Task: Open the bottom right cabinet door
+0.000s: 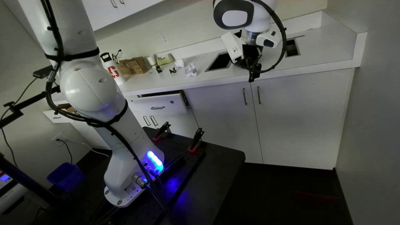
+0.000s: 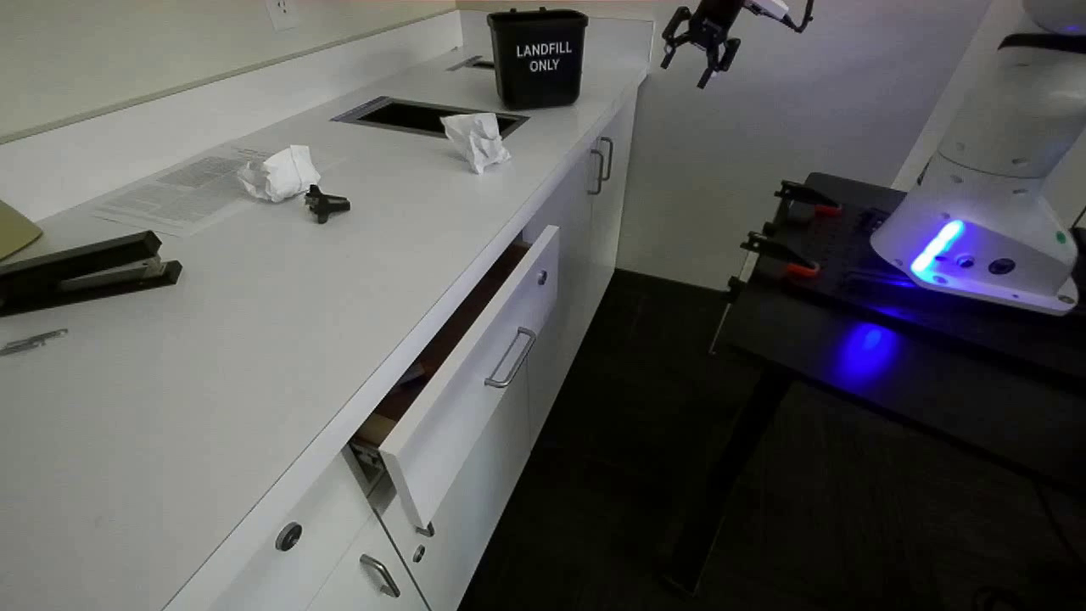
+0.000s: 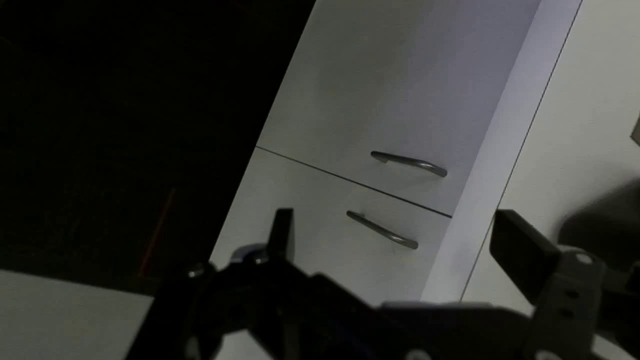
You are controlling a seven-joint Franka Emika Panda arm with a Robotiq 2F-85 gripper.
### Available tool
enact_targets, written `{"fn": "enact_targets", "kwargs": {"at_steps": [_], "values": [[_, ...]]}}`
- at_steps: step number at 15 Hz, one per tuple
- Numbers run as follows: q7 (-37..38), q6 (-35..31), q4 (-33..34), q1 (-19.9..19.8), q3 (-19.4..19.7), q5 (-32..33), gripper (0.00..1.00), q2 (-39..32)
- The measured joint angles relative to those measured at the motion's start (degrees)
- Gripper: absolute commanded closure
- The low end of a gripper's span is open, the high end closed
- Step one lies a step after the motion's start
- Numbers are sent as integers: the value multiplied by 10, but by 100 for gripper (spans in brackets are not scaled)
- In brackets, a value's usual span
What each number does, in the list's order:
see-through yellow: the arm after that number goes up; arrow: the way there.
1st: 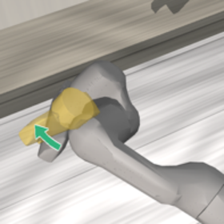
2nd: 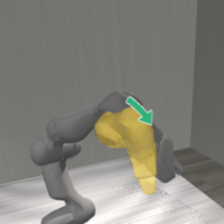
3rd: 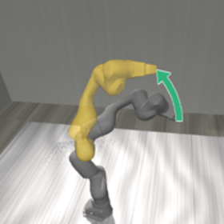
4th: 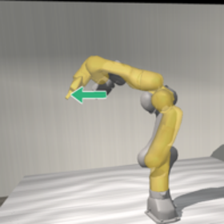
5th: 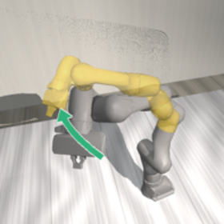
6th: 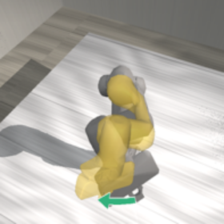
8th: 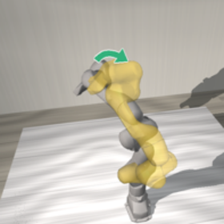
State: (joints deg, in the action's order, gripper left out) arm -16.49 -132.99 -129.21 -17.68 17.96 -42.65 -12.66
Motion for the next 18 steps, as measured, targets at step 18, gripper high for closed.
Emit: {"fn": "enact_targets", "kwargs": {"at_steps": [18], "values": [[74,269,250,-164,-63,-388,0,-377]]}}
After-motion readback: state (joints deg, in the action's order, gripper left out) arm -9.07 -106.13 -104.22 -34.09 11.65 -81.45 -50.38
